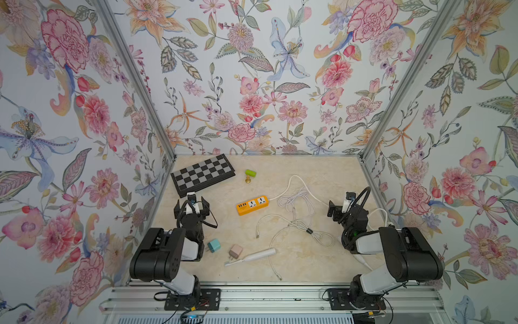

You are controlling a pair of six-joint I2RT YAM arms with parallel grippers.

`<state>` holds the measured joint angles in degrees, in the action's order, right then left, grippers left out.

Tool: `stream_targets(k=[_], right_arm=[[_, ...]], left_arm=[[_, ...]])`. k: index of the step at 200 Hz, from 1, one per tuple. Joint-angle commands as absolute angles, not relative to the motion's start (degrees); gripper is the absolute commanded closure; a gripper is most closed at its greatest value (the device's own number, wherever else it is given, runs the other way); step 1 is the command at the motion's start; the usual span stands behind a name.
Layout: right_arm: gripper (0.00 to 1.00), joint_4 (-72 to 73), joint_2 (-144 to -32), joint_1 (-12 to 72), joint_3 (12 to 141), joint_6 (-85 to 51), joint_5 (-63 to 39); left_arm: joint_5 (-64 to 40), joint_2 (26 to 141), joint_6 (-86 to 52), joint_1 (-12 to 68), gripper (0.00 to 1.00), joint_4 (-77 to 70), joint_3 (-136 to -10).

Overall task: Charge the electric toothbrush
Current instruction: Adjust the socket at the center of the board.

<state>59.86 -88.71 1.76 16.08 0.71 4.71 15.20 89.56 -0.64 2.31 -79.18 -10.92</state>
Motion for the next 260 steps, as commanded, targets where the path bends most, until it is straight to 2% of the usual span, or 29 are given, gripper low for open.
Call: stream_targets(k=[1,167,206,237,260], right_arm=[[0.00,62.6,-88.3,1.8,16.9,1.7,4.4],[0.00,62.8,-88.2,1.7,16.8,1.7,4.3],[0.00,60.3,-83.0,2.1,15.7,-0.9,13.0],[0.00,42.9,-73.2,2.2,21.3,-3.6,16.5],[0.00,29.3,-67.3,1.3,26.3,-16.1,17.4]], left_arm=[[14.9,89.0,-0.8,2.7,0.01,-81.2,-11.2],[14.9,88.9,-0.8,2.7,0.01,-81.4,-11.1],[18.1,84.1,-0.4,3.9,0.01,-83.1,-7.5],[17.5,72.8,-0.7,4.2,0.01,-69.9,-8.9],[14.9,66.5,-3.9,4.3,0.01,-60.2,-13.8]])
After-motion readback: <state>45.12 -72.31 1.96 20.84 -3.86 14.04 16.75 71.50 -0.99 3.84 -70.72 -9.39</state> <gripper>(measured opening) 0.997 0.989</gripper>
